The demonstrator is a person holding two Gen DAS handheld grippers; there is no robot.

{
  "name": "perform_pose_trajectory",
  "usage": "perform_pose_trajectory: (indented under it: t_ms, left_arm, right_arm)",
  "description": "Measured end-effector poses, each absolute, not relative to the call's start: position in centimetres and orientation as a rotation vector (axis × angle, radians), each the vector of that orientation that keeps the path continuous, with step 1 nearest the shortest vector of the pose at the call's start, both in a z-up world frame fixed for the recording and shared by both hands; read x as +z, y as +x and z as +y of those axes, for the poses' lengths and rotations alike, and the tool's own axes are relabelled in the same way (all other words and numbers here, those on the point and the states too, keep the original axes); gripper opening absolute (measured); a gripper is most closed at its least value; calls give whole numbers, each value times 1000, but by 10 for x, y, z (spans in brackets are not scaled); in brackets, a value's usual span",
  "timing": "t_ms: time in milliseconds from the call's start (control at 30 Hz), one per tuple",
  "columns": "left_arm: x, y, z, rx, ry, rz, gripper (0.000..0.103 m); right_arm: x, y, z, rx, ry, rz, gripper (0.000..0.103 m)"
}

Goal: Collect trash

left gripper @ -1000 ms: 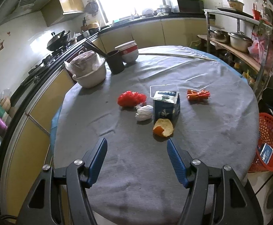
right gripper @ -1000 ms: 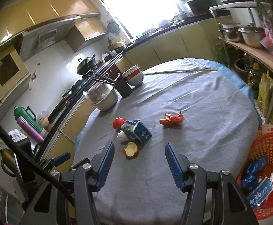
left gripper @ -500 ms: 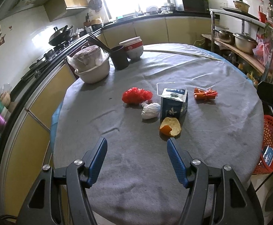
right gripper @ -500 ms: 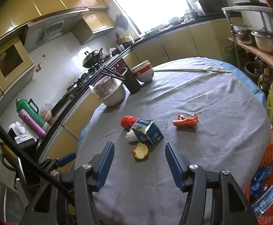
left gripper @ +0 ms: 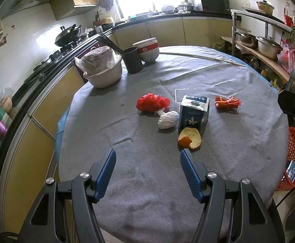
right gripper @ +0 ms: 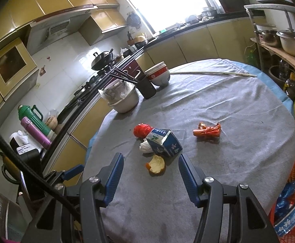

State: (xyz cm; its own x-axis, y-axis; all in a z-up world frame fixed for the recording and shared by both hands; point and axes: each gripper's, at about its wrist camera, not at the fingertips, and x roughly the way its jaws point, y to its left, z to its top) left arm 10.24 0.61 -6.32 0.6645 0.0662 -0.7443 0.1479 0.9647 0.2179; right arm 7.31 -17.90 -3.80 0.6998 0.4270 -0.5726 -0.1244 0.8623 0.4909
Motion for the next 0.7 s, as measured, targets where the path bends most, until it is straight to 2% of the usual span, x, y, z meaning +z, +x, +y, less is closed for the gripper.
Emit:
perform_pose_trajectory:
  t_ms: [500, 700]
  left_arm:
    - [-57, 94, 6, -40, 269, 833, 67]
    - [-62, 105, 26, -65, 186, 892, 67]
  right_arm:
    - [-31, 62, -181, 319, 438, 721, 61]
    - [-41, 67, -185, 301, 442, 773, 61]
